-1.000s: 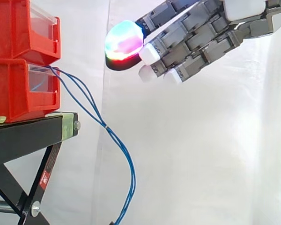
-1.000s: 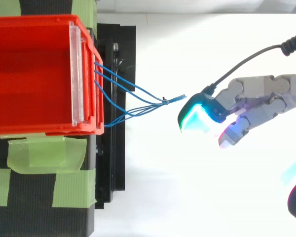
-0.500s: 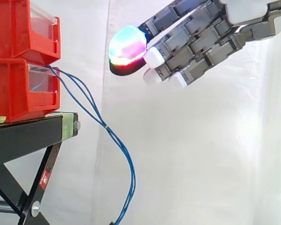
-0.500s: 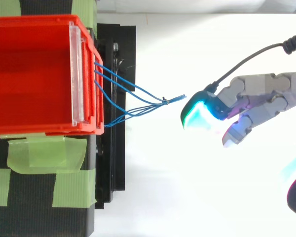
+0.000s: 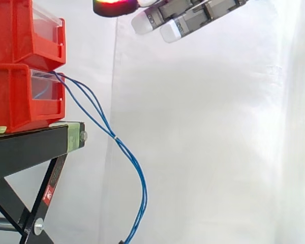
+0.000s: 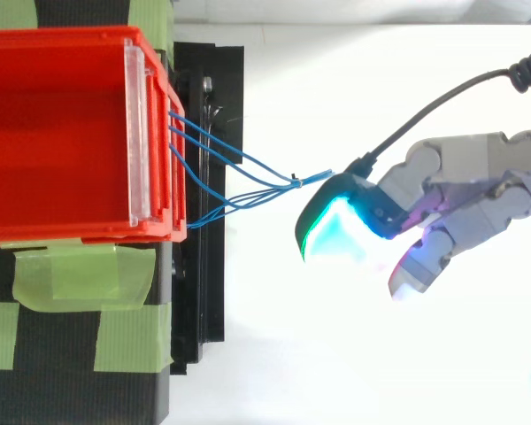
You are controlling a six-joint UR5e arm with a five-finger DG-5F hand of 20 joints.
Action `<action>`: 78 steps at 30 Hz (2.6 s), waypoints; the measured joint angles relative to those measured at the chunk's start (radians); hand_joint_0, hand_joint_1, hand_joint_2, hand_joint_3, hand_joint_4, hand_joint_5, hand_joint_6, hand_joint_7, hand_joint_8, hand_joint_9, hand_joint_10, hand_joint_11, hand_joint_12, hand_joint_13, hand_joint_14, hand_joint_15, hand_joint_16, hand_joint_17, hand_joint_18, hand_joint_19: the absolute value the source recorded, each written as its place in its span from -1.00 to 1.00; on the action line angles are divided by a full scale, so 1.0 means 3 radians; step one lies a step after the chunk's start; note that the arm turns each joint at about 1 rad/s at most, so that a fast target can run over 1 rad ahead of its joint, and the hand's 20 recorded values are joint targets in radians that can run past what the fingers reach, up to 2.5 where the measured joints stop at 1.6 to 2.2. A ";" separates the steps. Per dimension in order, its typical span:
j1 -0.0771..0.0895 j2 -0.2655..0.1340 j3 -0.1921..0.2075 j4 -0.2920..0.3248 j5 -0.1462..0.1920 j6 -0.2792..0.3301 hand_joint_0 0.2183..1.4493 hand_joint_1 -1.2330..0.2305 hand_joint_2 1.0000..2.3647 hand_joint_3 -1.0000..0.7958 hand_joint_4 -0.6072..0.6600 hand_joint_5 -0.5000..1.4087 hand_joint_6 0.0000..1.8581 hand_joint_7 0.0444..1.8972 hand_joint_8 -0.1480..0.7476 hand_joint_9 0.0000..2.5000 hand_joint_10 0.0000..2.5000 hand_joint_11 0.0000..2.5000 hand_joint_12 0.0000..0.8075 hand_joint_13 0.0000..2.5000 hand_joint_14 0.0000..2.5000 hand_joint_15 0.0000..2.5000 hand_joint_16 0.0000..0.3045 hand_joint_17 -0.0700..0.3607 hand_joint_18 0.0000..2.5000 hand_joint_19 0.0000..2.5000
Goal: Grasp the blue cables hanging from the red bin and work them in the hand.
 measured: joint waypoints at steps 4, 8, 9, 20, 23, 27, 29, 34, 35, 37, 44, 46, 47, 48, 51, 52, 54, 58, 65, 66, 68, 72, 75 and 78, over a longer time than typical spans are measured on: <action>-0.0013 -0.0001 0.0006 -0.0007 -0.0033 -0.0132 0.05 -0.08 -0.99 -0.81 0.50 -0.59 -0.99 -0.20 0.15 -0.56 -0.99 -0.63 0.01 -0.75 -0.99 -0.76 -0.62 -0.07 -0.77 -0.71; -0.0023 -0.0002 -0.0014 -0.0060 -0.0041 -0.0378 0.05 -0.08 -0.99 -0.81 0.51 -0.58 -0.99 -0.20 0.15 -0.56 -0.99 -0.63 0.01 -0.74 -0.99 -0.76 -0.62 -0.06 -0.76 -0.71; -0.0023 -0.0002 -0.0025 -0.0082 -0.0046 -0.0450 0.05 -0.08 -0.99 -0.81 0.51 -0.57 -0.99 -0.20 0.16 -0.56 -0.99 -0.63 0.01 -0.74 -0.99 -0.76 -0.62 -0.06 -0.76 -0.70; 0.0002 -0.0001 -0.0361 -0.0201 -0.0117 -0.0809 0.05 -0.07 -0.99 -0.82 0.52 -0.56 -0.99 -0.20 0.16 -0.55 -0.99 -0.62 0.02 -0.73 -0.99 -0.75 -0.62 -0.07 -0.73 -0.69; 0.0014 0.0001 -0.0432 -0.0172 -0.0109 -0.0891 0.05 -0.07 -0.99 -0.81 0.53 -0.55 -0.99 -0.20 0.17 -0.53 -0.99 -0.62 0.04 -0.71 -0.99 -0.74 -0.62 -0.07 -0.71 -0.68; 0.0022 0.0002 -0.0512 -0.0161 -0.0108 -0.0965 0.05 -0.07 -0.99 -0.81 0.53 -0.54 -0.99 -0.20 0.18 -0.51 -0.99 -0.61 0.04 -0.70 -0.99 -0.74 -0.62 -0.07 -0.70 -0.67; 0.0024 0.0002 -0.0560 -0.0155 -0.0107 -0.0979 0.05 -0.07 -0.99 -0.81 0.53 -0.54 -0.99 -0.20 0.18 -0.51 -0.99 -0.61 0.04 -0.70 -0.99 -0.74 -0.62 -0.06 -0.70 -0.67; 0.0036 0.0003 -0.0694 -0.0134 -0.0069 -0.0979 0.05 -0.07 -0.99 -0.81 0.53 -0.54 -0.99 -0.20 0.19 -0.51 -0.99 -0.60 0.05 -0.70 -0.99 -0.74 -0.62 -0.06 -0.69 -0.68; 0.0037 0.0003 -0.0736 -0.0113 -0.0052 -0.0969 0.05 -0.07 -0.99 -0.81 0.54 -0.54 -0.99 -0.20 0.19 -0.50 -0.99 -0.61 0.05 -0.70 -0.99 -0.74 -0.62 -0.06 -0.69 -0.67; 0.0038 0.0003 -0.0806 -0.0054 -0.0031 -0.0942 0.05 -0.07 -0.99 -0.81 0.53 -0.54 -0.99 -0.20 0.19 -0.50 -0.99 -0.60 0.05 -0.69 -0.99 -0.73 -0.62 -0.06 -0.69 -0.68; 0.0042 0.0001 -0.1169 0.0424 0.0095 -0.0734 -0.01 -0.08 -0.99 -0.86 0.48 -0.59 -0.99 -0.18 0.11 -0.65 -0.99 -0.68 -0.06 -0.91 -0.99 -0.80 -0.62 -0.08 -0.99 -0.78; 0.0048 0.0000 -0.1272 0.0605 0.0182 -0.0665 -0.06 -0.10 -0.99 -0.89 0.41 -0.66 -0.99 -0.21 0.06 -0.74 -1.00 -0.74 -0.10 -1.00 -1.00 -0.83 -0.62 -0.07 -1.00 -0.85; 0.0052 -0.0001 -0.1311 0.0682 0.0226 -0.0643 -0.11 -0.13 -1.00 -0.92 0.35 -0.72 -0.99 -0.22 0.02 -0.82 -1.00 -0.79 -0.14 -1.00 -1.00 -0.84 -0.60 -0.04 -1.00 -0.90; 0.0056 -0.0001 -0.1347 0.0760 0.0278 -0.0626 -0.12 -0.13 -1.00 -0.93 0.33 -0.74 -0.99 -0.24 0.00 -0.84 -1.00 -0.81 -0.15 -1.00 -1.00 -0.83 -0.61 -0.06 -1.00 -0.93; 0.0072 -0.0003 -0.1434 0.1025 0.0465 -0.0596 -0.18 -0.09 -1.00 -0.98 0.22 -0.86 -0.99 -0.25 -0.08 -1.00 -1.00 -0.84 -0.23 -1.00 -1.00 -0.81 -0.61 -0.05 -1.00 -0.96; 0.0079 -0.0003 -0.1459 0.1127 0.0525 -0.0591 -0.19 -0.09 -1.00 -0.99 0.21 -0.88 -0.99 -0.26 -0.08 -1.00 -1.00 -0.85 -0.23 -1.00 -1.00 -0.81 -0.60 -0.04 -1.00 -0.97; 0.0092 -0.0004 -0.1497 0.1266 0.0599 -0.0587 -0.22 -0.08 -1.00 -1.00 0.18 -0.90 -0.99 -0.27 -0.10 -1.00 -1.00 -0.88 -0.24 -1.00 -1.00 -0.82 -0.59 -0.03 -1.00 -0.98; 0.0149 -0.0015 -0.1595 0.1564 0.0774 -0.0585 -0.25 -0.07 -1.00 -1.00 0.16 -0.93 -0.99 -0.30 -0.12 -1.00 -1.00 -0.94 -0.24 -1.00 -0.99 -0.82 -0.59 -0.02 -1.00 -0.98; 0.0277 -0.0023 -0.1750 0.1948 0.1092 -0.0538 -0.26 -0.08 -1.00 -1.00 0.14 -0.94 -0.99 -0.31 -0.14 -1.00 -1.00 -0.97 -0.26 -1.00 -1.00 -0.82 -0.58 -0.01 -1.00 -0.99; 0.0291 -0.0024 -0.1757 0.1994 0.1144 -0.0524 -0.26 -0.08 -1.00 -1.00 0.14 -0.94 -0.99 -0.30 -0.14 -1.00 -1.00 -0.97 -0.25 -1.00 -1.00 -0.82 -0.58 -0.01 -1.00 -0.99; 0.0318 -0.0026 -0.1766 0.2078 0.1258 -0.0489 -0.26 -0.08 -1.00 -1.00 0.15 -0.93 -0.99 -0.30 -0.14 -1.00 -1.00 -0.98 -0.25 -1.00 -1.00 -0.82 -0.58 -0.01 -1.00 -0.99; 0.0374 -0.0027 -0.1770 0.2156 0.1458 -0.0432 -0.26 -0.08 -1.00 -1.00 0.16 -0.93 -0.99 -0.30 -0.14 -1.00 -1.00 -0.97 -0.26 -1.00 -1.00 -0.82 -0.58 -0.01 -1.00 -0.99; 0.0409 -0.0028 -0.1770 0.2162 0.1560 -0.0416 -0.26 -0.08 -1.00 -1.00 0.16 -0.92 -0.99 -0.30 -0.13 -1.00 -1.00 -0.97 -0.25 -1.00 -1.00 -0.82 -0.58 -0.01 -1.00 -1.00; 0.0436 -0.0037 -0.1771 0.2172 0.1673 -0.0411 -0.25 -0.08 -1.00 -1.00 0.17 -0.91 -0.99 -0.30 -0.13 -1.00 -1.00 -0.97 -0.25 -1.00 -1.00 -0.82 -0.58 -0.01 -1.00 -0.99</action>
